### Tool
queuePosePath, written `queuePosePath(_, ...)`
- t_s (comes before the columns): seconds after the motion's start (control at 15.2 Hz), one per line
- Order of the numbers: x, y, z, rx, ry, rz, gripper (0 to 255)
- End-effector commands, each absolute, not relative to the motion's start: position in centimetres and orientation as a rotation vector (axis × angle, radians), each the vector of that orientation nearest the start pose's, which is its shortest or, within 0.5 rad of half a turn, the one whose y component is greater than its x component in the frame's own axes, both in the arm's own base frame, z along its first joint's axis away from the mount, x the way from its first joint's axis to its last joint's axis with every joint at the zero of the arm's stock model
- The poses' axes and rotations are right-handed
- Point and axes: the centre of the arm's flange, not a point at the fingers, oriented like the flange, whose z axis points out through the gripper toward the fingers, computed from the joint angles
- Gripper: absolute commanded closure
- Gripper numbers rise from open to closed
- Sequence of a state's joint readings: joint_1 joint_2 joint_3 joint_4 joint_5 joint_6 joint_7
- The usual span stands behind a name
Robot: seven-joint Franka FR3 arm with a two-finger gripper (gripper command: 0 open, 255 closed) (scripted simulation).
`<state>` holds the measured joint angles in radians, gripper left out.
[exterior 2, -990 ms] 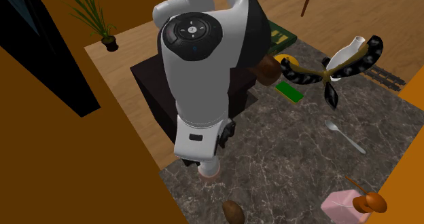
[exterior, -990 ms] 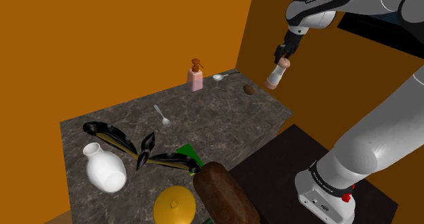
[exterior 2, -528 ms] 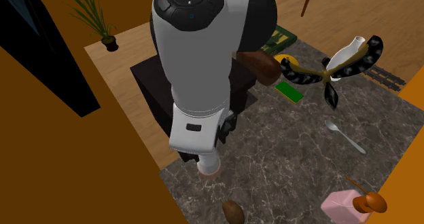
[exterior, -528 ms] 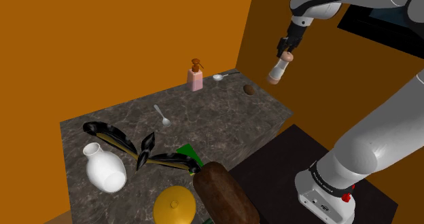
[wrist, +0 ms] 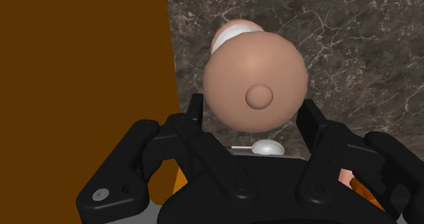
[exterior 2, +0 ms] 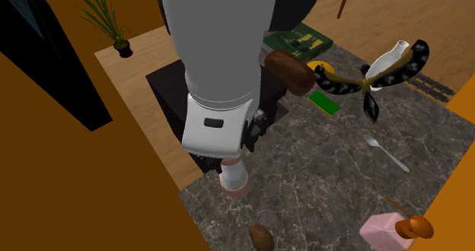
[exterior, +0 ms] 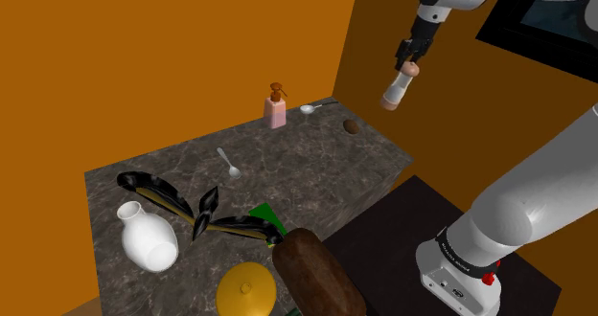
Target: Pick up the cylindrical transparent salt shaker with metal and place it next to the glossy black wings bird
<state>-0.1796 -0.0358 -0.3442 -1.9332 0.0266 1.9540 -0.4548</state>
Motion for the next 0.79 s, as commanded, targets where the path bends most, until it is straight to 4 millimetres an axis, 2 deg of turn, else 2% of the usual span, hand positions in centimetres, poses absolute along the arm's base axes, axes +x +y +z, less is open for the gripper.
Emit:
queuePosePath(0.0, 48.2, -27.9, 51.4, -3.130, 0.123, -0.102, 255)
queuePosePath(0.73, 48.2, -27.9, 57.2, -3.130, 0.123, -0.102, 255)
